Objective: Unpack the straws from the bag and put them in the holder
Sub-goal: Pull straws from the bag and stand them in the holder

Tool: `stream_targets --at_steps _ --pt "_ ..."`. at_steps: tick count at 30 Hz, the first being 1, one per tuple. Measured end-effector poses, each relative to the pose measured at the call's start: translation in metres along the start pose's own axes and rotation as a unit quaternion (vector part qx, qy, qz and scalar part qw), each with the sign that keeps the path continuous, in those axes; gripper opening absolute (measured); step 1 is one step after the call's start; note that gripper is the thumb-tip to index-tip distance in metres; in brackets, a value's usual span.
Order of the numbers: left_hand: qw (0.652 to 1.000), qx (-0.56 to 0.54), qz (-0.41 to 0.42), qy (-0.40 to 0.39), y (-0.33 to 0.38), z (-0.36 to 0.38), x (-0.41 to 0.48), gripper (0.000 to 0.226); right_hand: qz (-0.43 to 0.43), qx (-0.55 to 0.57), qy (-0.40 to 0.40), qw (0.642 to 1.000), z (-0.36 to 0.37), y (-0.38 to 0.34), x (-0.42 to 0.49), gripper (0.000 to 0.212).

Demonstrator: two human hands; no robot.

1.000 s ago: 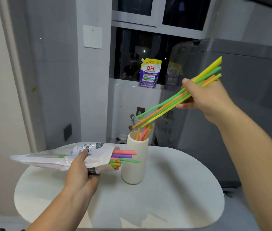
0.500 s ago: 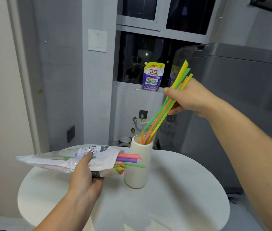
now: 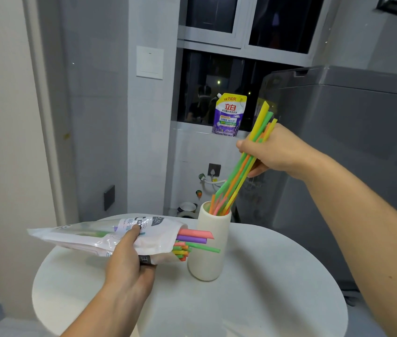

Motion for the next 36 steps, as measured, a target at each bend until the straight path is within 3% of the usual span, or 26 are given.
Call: stream_targets --at_steps 9,17,21,25,29,36 --pt "1.0 -0.008 0.008 0.009 -0.002 -0.002 0.0 0.026 -0.006 -0.037 -0.045 0.998 0.008 0.002 0.0 0.027" --pt "1.0 -0.01 0.002 -0.002 -0.001 0.0 0.0 0.017 0.028 -0.033 -0.084 0.996 0.033 0.023 0.013 0.026" --pt "1.0 -0.007 -0.002 0.015 -0.003 -0.002 0.002 0.031 0.043 -0.023 -0.097 0.994 0.05 0.03 0.019 0.029" --pt "1.0 -0.012 -0.007 0.015 -0.003 -0.002 0.002 0.026 0.045 -0.035 -0.071 0.996 0.063 0.035 0.023 0.029" --pt "1.0 -0.013 -0.006 0.009 -0.002 -0.002 0.002 0.033 0.045 -0.05 -0.028 0.997 0.068 0.045 0.028 0.046" --pt "1.0 -0.013 -0.011 0.005 -0.003 -0.004 0.007 0.037 0.016 0.003 0.035 0.999 0.069 0.047 0.019 0.04"
Point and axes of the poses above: each hand's wrist, its own x-axis towards the middle knuckle, its own z-axis out of the palm, y = z × x, the point moved 8 cm from there along x, towards the middle knuckle, and after that the axes turned 8 degrees about z, right-handed, at the moved point
